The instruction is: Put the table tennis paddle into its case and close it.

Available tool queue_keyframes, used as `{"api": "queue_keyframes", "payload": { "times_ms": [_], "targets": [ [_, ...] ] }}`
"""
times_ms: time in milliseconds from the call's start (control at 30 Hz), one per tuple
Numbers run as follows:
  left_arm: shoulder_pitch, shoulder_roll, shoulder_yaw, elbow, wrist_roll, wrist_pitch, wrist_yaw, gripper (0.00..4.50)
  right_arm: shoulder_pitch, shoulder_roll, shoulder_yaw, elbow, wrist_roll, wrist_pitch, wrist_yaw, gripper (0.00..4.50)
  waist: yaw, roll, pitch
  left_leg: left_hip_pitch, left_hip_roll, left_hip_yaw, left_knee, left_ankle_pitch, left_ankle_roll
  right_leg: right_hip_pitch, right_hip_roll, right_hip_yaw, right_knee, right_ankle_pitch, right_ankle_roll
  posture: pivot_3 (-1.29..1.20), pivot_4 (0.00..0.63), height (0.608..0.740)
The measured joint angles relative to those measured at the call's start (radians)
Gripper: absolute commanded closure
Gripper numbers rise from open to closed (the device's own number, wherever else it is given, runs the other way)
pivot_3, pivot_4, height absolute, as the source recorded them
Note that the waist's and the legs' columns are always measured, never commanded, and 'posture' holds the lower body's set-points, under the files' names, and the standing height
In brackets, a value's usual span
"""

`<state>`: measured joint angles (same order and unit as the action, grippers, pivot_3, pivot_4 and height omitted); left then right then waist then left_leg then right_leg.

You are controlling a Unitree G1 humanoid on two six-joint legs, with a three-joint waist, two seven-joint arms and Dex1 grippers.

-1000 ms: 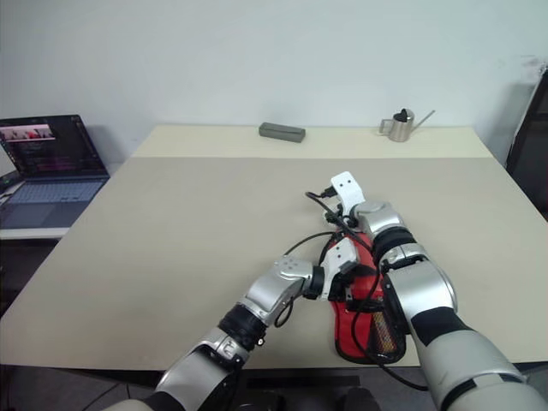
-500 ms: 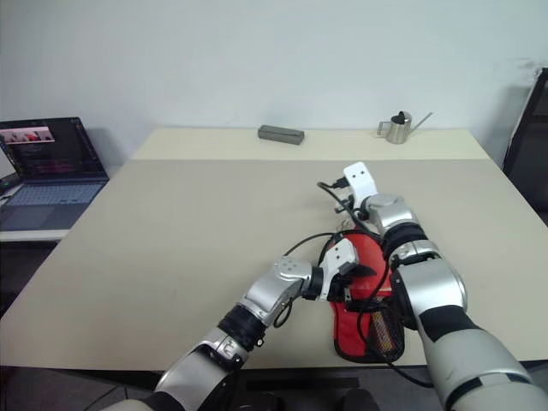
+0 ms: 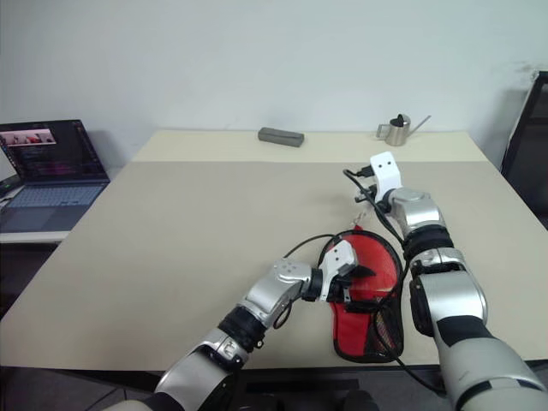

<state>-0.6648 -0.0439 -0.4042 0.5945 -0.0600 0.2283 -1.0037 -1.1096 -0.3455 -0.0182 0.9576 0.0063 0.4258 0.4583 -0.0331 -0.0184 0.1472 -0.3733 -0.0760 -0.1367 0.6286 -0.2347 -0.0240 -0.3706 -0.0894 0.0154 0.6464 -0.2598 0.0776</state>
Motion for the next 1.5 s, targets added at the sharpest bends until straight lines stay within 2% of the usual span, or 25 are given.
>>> {"api": "queue_keyframes", "payload": {
  "times_ms": [567, 700, 800, 1000, 1200, 1500],
  "targets": [
    [-0.031, -0.01, 0.0, 0.062, 0.0, -0.016, 0.006, 0.0, 0.194, -0.157, -0.045, -0.398, 0.096, 0.289, 0.022, 4.46, 0.003, -0.004, -0.003, 0.001, 0.001, 0.0, 0.0, 0.0, 0.0, 0.003, 0.0, -0.001, -0.002, -0.002, 0.003, 0.0, 0.15, 0.74],
    [-0.062, -0.037, 0.012, 0.126, 0.0, -0.016, 0.054, 0.0, 0.242, -0.165, -0.077, -0.485, 0.129, 0.372, 0.02, 4.46, 0.007, -0.006, -0.003, 0.01, 0.002, -0.001, 0.001, 0.0, 0.0, 0.014, -0.002, -0.001, -0.003, -0.002, 0.003, 0.0, 0.15, 0.74],
    [-0.084, -0.049, 0.019, 0.163, 0.0, -0.018, 0.081, 0.0, 0.287, -0.195, -0.084, -0.556, 0.145, 0.423, 0.021, 4.46, 0.007, -0.008, -0.003, 0.01, 0.002, -0.002, 0.001, -0.001, 0.0, 0.017, -0.002, -0.001, -0.005, -0.006, -0.002, 0.0, 0.15, 0.74],
    [-0.088, -0.05, 0.025, 0.173, 0.0, -0.021, 0.09, 0.0, 0.375, -0.261, -0.133, -0.643, 0.176, 0.496, 0.02, 4.47, 0.006, -0.008, -0.003, 0.01, 0.002, -0.002, 0.001, -0.001, -0.001, 0.017, -0.002, -0.001, -0.005, -0.006, -0.002, 0.0, 0.15, 0.74],
    [-0.087, -0.046, 0.027, 0.174, 0.0, -0.023, 0.074, 0.0, 0.389, -0.282, -0.157, -0.689, 0.206, 0.527, 0.018, 4.48, 0.006, -0.009, -0.003, 0.01, 0.002, -0.002, 0.001, -0.003, -0.004, 0.017, -0.002, -0.001, -0.005, -0.006, -0.003, 0.0, 0.15, 0.74],
    [-0.077, -0.023, -0.02, 0.184, 0.033, -0.154, 0.065, 0.0, 0.399, -0.294, -0.159, -0.741, 0.224, 0.551, -0.003, 4.48, 0.009, -0.01, -0.003, 0.009, 0.002, -0.003, -0.001, -0.002, 0.0, 0.016, -0.003, -0.002, -0.007, -0.006, 0.003, 0.0, 0.15, 0.74]
  ]
}}
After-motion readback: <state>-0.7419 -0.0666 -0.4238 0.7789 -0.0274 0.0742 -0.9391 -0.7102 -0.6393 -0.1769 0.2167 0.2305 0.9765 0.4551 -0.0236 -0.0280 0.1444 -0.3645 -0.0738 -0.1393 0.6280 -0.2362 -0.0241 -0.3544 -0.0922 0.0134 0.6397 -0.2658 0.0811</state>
